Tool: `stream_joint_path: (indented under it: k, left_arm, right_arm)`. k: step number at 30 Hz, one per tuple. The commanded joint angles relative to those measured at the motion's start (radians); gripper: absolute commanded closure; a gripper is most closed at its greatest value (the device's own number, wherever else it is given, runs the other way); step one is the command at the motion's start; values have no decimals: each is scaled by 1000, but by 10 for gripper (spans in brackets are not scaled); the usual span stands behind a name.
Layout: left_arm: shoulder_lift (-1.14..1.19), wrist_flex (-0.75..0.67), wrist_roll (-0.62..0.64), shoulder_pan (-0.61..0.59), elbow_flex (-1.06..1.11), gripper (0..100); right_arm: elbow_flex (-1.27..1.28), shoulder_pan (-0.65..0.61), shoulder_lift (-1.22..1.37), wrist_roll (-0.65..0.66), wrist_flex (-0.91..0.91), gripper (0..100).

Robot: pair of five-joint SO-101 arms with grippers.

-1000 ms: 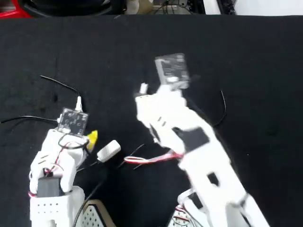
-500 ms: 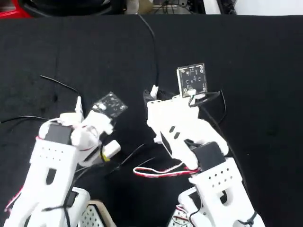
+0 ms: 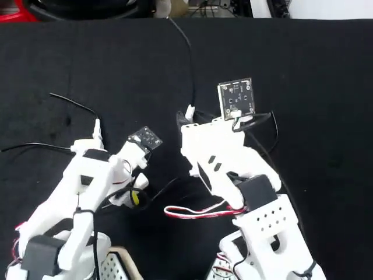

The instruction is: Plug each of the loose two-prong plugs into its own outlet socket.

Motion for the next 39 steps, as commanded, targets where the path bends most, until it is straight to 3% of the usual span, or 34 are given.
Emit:
stream_joint_path:
  k: [1,3,11,14,19,22,26,30,39]
  left_arm:
    - [-2,-14,3,2,-65,877]
    - [-31,-12,29,2,-74,938]
    - [-292,40,-98,-5,-62,928]
    - [-362,-112,-150,-36,-5,928]
    - [-308,-470,-367,-77,193,923]
    - [-264,-545,-416,-84,262,871]
    - [-250,-562,-382,-128,285,760]
    - [-302,-493,-379,-128,285,758]
    - [-810,58,-376,31,315,762]
  right_arm:
    - [-30,8,-25,-8,3,986]
    - [-30,8,-25,-8,3,986]
    - [-28,8,-27,-8,3,986]
    - [-28,8,-25,-8,2,986]
    - [-24,8,-25,-5,-2,986]
    - [-7,-3,-27,-3,-20,986]
    - [16,-34,-25,-2,-34,986]
    - [15,-38,-25,-2,-34,986]
    - [15,-37,-25,-2,-34,986]
